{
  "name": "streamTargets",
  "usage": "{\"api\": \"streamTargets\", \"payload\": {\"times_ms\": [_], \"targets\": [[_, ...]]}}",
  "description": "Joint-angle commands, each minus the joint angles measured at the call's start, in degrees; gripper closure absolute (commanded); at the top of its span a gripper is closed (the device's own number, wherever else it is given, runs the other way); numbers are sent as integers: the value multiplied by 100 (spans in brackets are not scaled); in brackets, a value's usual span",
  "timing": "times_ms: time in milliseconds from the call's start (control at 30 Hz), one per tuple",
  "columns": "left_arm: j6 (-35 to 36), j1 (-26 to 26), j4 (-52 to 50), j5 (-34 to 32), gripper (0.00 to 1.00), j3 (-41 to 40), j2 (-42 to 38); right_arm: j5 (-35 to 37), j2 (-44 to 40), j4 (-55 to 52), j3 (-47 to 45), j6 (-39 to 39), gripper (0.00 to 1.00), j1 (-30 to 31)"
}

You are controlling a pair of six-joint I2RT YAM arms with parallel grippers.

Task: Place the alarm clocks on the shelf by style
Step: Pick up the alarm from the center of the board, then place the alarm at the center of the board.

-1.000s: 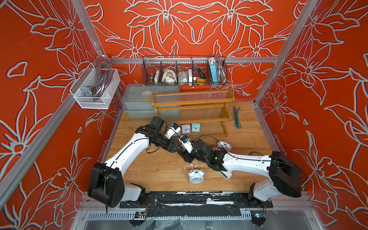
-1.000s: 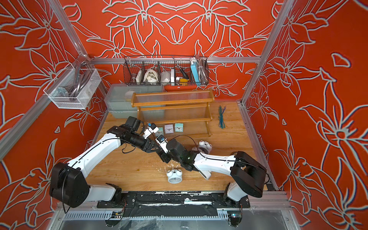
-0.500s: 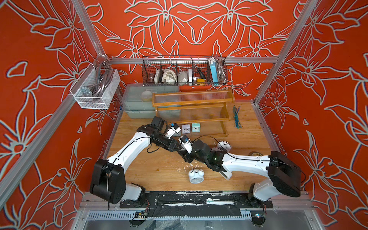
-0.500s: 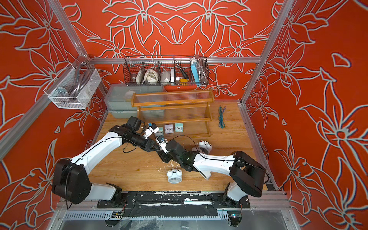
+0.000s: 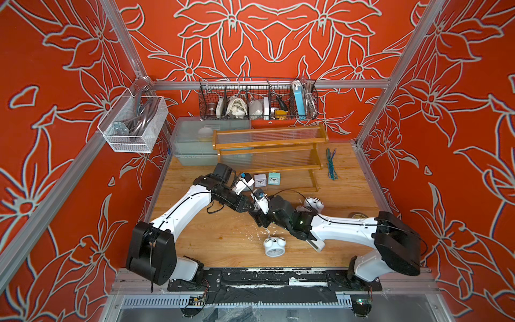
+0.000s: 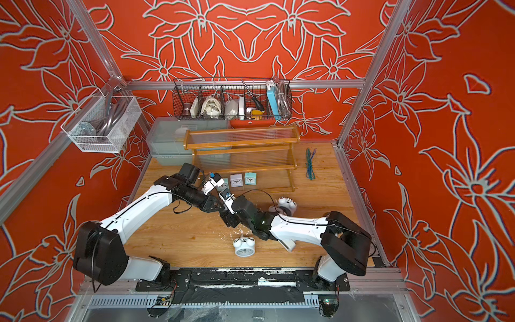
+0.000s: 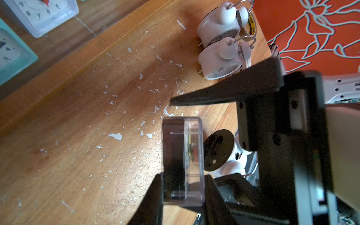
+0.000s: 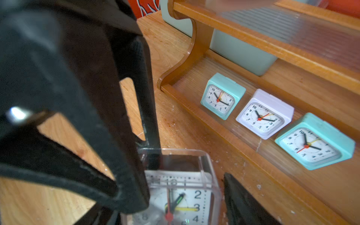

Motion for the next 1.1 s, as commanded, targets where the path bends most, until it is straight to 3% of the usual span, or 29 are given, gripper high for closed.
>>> {"api": "streamTargets", "payload": {"times_ms": [0,200,567,800,1067], "targets": [[358,-111,184,-643,83,-196,-103,47,-177,-181,-137,129,11,-1],[558,-366,600,-1595,86,-435,-33,43,-743,-300,-615,288,2,-14],[918,-1140,1379,-3124,85,-989,-84,247,-1318,-257,-1291,576,0,-261],[928,-1228,1422,-3121,83,-1097,-79,220,-1316,-262,-1343,619,0,-338],[907,-1237,1405,-2963,73,-1196,-146,192,-1376,-457,-1231,662,0,-374]]}}
